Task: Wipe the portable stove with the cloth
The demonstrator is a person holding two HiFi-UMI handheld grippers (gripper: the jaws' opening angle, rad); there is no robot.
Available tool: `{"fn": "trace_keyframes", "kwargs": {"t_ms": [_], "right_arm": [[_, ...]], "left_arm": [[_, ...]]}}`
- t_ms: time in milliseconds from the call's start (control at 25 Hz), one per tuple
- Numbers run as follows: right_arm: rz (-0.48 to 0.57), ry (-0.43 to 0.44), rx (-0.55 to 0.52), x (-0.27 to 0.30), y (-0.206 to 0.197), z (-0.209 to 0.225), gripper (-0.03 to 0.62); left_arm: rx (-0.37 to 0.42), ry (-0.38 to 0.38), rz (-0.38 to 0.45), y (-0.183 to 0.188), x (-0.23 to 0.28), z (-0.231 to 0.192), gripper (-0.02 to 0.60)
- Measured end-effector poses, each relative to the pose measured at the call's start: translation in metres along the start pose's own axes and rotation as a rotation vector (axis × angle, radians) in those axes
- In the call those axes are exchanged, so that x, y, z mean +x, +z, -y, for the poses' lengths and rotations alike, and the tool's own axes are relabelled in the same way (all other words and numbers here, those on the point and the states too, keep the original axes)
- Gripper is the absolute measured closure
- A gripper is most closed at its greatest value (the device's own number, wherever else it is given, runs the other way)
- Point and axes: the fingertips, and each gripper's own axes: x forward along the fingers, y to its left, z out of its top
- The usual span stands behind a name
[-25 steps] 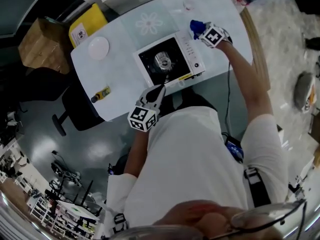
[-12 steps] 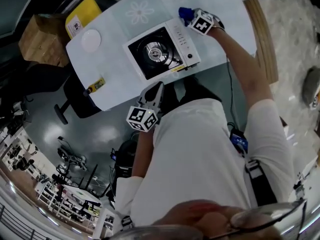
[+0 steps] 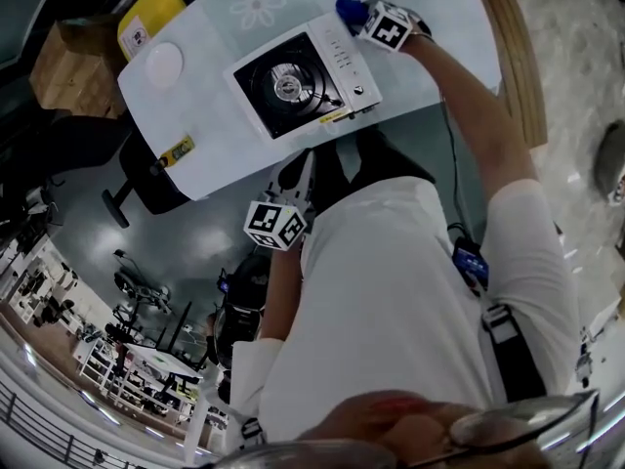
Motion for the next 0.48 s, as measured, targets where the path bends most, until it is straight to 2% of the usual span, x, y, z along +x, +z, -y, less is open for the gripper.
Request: {"fn": "trace_keyframes", "kwargs": {"t_ms": [480], "right_arm": [[0.030,0.064,-0.015,-0.011,-0.010,-0.020,0.464]], "left_arm": [[-0.004,0.017,0.007,-0.008,0.004,0.021,0.551]]}}
